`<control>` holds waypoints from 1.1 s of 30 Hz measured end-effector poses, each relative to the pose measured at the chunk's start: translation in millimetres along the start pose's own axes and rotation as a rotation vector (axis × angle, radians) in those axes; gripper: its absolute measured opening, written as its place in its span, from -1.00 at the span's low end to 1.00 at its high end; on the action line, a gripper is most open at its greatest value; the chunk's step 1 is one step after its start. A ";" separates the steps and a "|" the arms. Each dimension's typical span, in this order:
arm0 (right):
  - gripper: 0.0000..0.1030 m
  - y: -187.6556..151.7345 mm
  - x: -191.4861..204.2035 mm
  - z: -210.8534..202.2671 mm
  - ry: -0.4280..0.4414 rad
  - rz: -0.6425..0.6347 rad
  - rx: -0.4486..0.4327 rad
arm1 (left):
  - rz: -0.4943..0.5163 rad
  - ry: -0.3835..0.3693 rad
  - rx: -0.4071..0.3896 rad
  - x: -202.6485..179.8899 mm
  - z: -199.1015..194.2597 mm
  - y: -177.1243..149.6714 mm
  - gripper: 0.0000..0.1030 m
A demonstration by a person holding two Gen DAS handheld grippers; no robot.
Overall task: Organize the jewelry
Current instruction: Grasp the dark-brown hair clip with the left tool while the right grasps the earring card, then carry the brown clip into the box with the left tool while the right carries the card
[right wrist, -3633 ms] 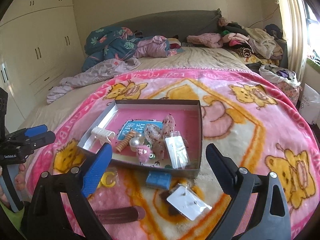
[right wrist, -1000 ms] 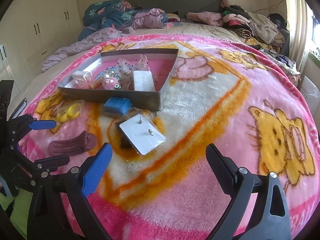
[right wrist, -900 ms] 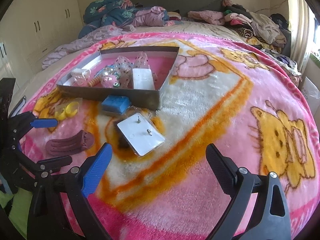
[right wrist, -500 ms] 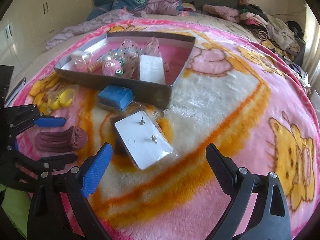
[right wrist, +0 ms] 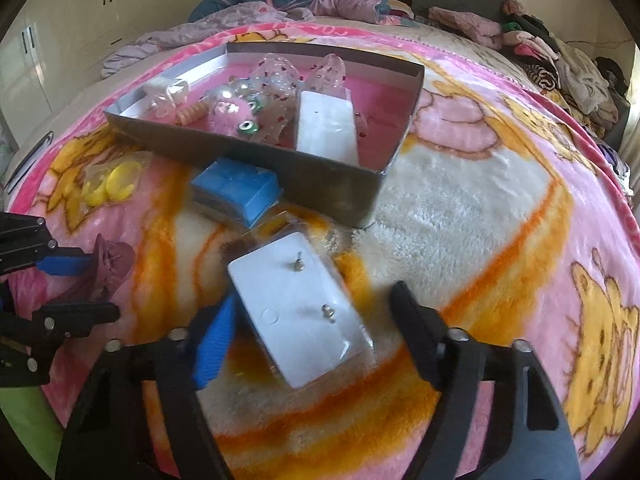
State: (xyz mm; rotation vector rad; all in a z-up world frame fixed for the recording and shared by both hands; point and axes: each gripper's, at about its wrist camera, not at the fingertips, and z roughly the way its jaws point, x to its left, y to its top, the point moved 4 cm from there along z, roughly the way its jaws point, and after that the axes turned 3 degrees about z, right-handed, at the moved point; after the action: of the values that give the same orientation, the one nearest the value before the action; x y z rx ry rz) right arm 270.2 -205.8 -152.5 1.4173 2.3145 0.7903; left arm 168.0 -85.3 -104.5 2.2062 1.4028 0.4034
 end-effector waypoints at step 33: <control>-0.29 1.9 86.9 -52.2 0.154 -0.015 -0.075 | -0.172 0.047 -0.103 58.4 -63.7 -18.9 -0.51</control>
State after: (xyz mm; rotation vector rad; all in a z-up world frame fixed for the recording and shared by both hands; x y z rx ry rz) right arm 204.1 -143.2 -107.9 1.3490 2.3772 1.0040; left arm 147.3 -10.3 -62.4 1.9881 1.5477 0.4580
